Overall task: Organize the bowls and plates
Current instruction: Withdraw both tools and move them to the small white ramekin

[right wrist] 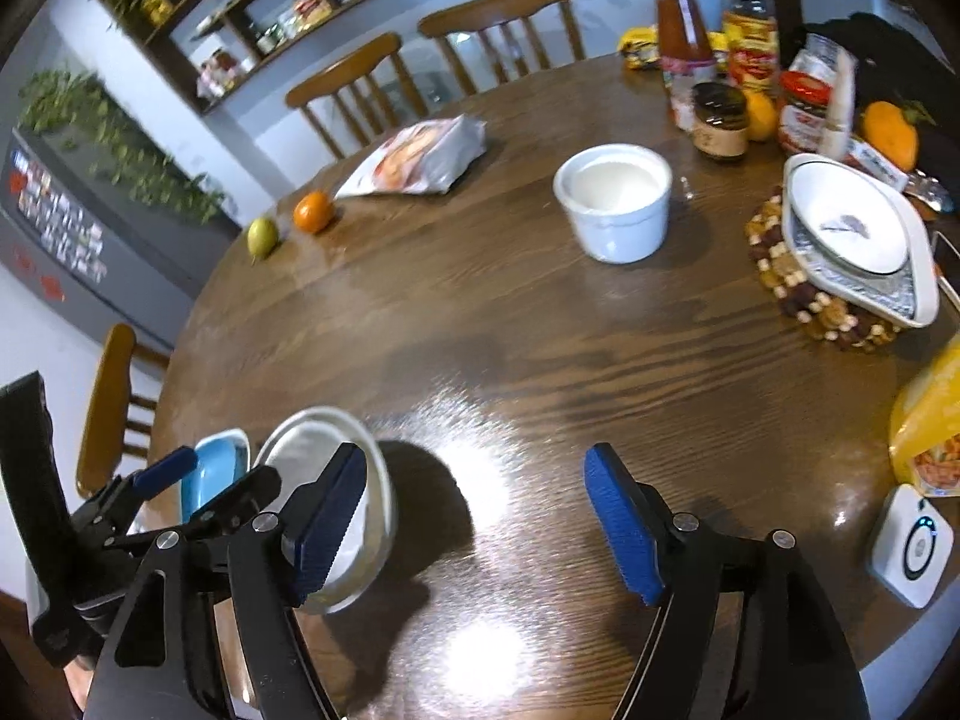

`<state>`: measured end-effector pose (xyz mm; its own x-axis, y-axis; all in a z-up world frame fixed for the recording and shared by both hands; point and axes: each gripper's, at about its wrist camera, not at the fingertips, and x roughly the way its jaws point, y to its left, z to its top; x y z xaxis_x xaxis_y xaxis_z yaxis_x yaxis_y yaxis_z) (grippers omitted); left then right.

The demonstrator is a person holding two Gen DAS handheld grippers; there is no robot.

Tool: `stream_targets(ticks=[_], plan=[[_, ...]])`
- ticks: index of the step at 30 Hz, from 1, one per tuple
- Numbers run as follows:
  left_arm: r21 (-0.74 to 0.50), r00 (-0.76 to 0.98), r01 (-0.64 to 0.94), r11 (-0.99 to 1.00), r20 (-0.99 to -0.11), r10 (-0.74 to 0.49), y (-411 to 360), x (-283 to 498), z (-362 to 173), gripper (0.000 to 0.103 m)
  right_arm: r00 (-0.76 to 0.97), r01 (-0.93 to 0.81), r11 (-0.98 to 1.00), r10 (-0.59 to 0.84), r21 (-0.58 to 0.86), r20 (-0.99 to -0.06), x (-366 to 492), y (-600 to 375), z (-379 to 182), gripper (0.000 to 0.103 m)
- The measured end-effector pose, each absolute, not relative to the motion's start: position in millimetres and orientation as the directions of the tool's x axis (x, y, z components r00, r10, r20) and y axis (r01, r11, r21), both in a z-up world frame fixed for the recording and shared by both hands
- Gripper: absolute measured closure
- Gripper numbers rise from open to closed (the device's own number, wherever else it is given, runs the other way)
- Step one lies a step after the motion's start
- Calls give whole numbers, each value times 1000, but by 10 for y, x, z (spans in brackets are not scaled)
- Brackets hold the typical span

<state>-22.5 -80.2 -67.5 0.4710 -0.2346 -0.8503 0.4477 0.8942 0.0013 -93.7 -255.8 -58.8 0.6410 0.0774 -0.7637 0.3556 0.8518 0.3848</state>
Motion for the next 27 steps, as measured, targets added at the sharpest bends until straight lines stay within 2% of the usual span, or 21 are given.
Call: stream_targets(ticks=[17, 27], plan=[[28, 507, 546, 837, -807, -304, -1678, -120, -346, 1, 706, 390, 842, -14, 373, -708, -1111, -3209, -253, 27], [8, 516, 542, 841, -793, -325, -2096, 40, -291, 1, 714, 398, 849, -49, 348, -699, -1001, -3541, -144, 27]])
